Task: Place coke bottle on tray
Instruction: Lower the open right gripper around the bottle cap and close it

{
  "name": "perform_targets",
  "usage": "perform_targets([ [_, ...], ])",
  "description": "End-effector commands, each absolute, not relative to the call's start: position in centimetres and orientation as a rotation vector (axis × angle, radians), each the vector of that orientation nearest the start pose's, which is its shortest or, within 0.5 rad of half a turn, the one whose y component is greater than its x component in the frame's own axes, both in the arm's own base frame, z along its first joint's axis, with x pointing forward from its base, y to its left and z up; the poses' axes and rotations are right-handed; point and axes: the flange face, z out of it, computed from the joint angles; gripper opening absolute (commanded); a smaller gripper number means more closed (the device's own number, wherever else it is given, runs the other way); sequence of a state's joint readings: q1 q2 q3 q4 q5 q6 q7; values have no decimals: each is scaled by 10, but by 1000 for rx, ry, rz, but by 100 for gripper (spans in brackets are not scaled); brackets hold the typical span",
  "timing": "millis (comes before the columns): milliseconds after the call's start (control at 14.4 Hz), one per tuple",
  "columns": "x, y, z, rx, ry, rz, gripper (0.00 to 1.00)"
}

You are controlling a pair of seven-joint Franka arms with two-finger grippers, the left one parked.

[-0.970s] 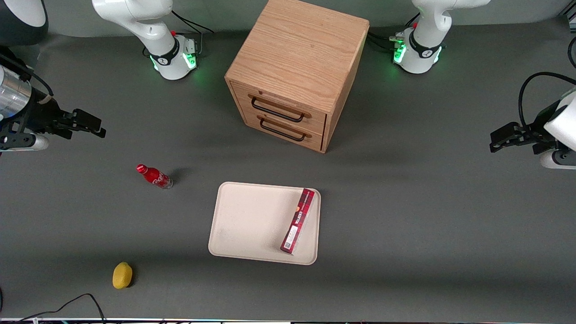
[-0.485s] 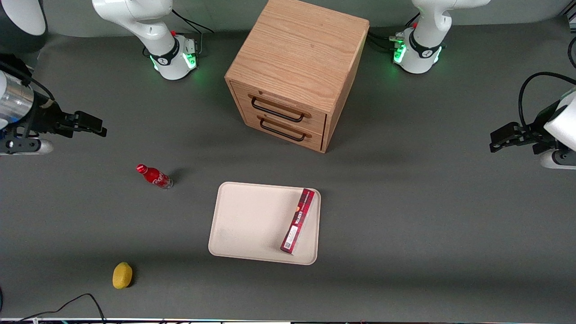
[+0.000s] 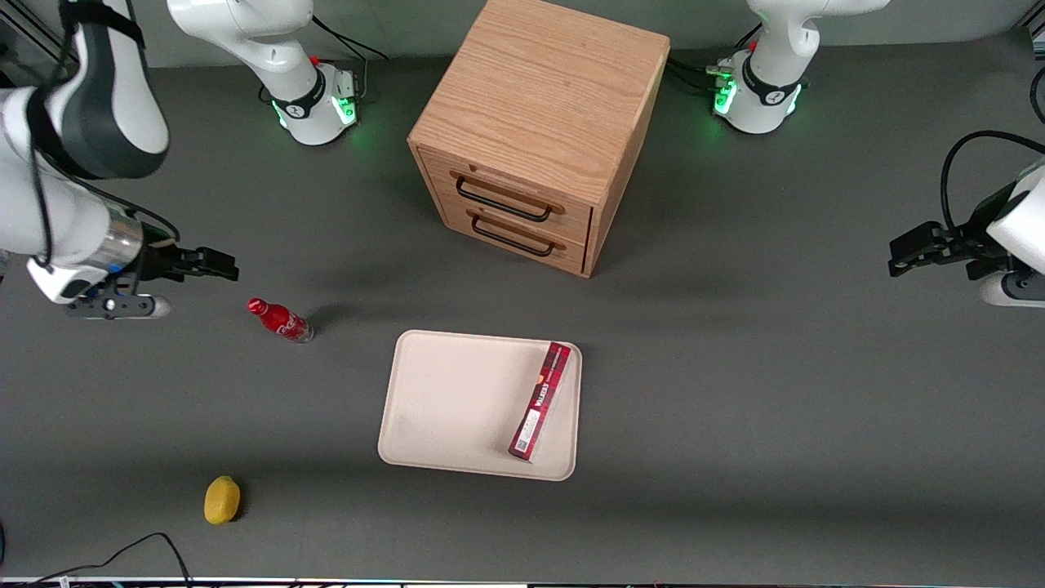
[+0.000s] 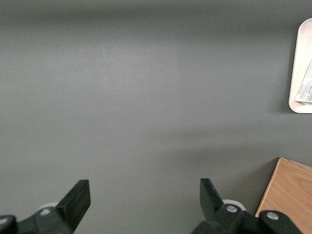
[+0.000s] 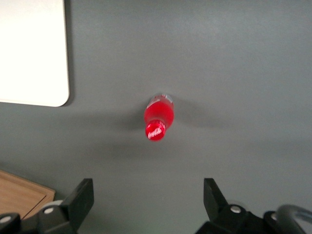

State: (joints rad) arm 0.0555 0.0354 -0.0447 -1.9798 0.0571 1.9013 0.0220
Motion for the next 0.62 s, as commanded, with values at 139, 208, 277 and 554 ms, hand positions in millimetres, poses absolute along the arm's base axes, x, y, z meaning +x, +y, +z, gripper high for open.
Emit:
perform_targets([
  [139,542,16,381,-3110,-10,36,99],
  [208,544,17,373,-3112,-14,34,98],
  [277,547,18,366,-3113,-15,27,98],
  [554,552,17,348,-3142,-51,22,94],
])
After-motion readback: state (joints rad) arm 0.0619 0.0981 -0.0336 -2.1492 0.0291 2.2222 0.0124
